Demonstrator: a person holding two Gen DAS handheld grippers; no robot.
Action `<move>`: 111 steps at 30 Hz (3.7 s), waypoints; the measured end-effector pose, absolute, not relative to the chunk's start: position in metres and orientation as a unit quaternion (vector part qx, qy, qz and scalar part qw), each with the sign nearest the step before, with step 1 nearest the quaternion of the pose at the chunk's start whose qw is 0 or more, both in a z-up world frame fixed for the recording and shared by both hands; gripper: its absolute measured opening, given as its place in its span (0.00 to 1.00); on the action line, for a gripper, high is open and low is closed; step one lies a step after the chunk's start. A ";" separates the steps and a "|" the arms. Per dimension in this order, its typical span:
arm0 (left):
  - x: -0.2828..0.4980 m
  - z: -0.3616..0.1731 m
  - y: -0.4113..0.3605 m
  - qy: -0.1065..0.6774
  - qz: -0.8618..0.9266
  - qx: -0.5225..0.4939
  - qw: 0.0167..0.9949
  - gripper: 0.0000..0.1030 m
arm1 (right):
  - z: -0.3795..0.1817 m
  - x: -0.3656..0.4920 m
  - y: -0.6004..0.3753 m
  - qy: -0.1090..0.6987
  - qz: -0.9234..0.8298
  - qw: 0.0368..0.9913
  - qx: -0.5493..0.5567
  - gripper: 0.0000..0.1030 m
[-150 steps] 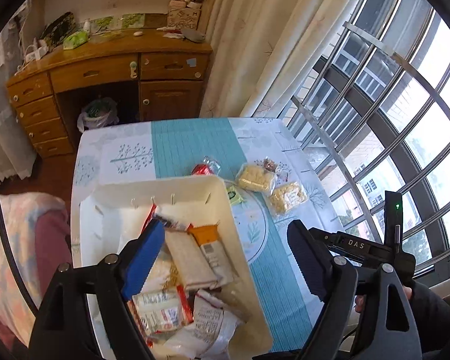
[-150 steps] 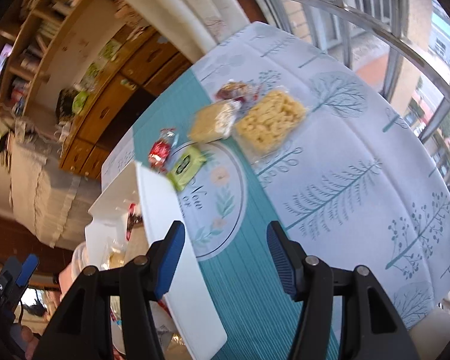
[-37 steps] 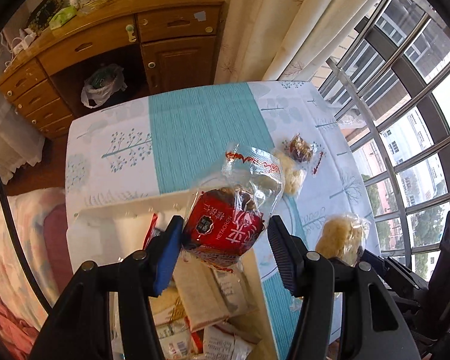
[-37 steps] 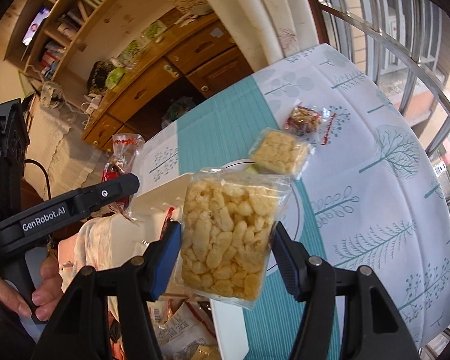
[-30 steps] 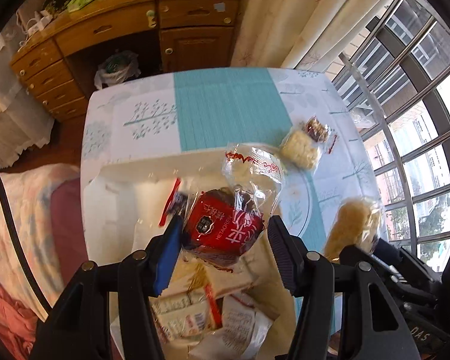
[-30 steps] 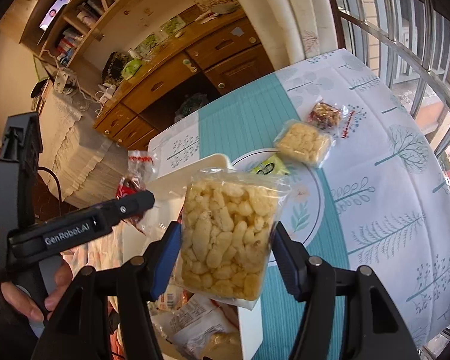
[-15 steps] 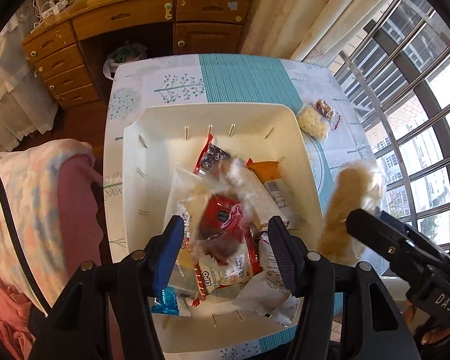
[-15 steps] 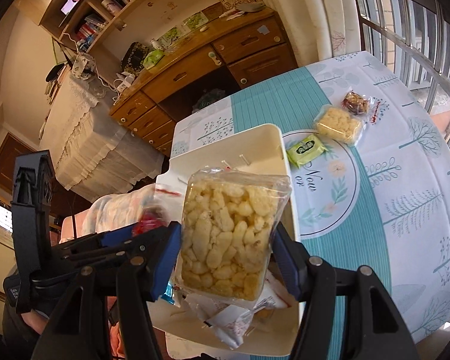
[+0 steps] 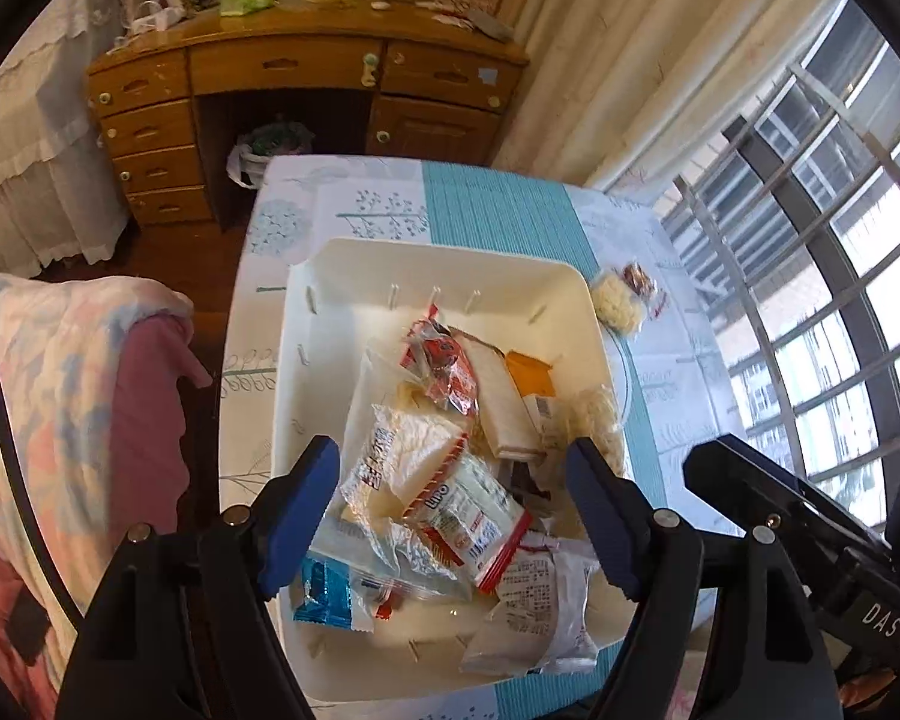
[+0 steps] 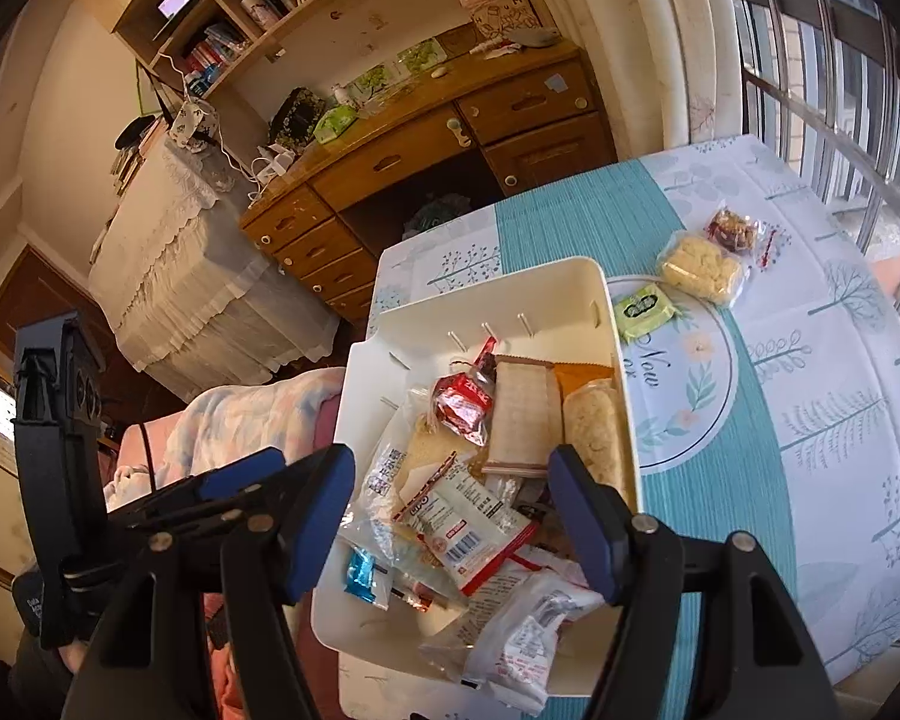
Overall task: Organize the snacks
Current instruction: 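Carry both bags over the white tray and open both grippers, then move both grippers back to the remaining snacks on the cloth, then grasp the small puffed-snack bag with the left gripper while the right gripper grasps the nut bag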
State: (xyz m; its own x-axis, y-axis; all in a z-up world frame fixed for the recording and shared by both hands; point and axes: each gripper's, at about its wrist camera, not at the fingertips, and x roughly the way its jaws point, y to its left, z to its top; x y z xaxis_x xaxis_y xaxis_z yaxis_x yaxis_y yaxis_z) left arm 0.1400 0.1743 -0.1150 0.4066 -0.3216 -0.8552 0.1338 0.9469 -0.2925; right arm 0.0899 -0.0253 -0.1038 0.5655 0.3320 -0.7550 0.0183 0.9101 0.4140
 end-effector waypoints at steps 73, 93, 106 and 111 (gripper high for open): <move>0.322 -0.250 -0.106 0.671 0.072 -0.240 0.698 0.81 | -0.236 0.262 -0.255 0.375 0.174 0.902 -0.126 0.65; 0.361 -0.294 -0.121 0.702 0.101 -0.191 0.679 0.78 | -0.274 0.283 -0.245 0.399 0.181 0.890 -0.126 0.65; 0.360 -0.303 -0.126 0.697 0.057 -0.225 0.678 0.59 | -0.284 0.297 -0.249 0.425 0.190 0.879 -0.100 0.58; 0.346 -0.300 -0.114 0.709 0.044 -0.223 0.668 0.57 | -0.283 0.291 -0.251 0.437 0.184 0.877 -0.084 0.57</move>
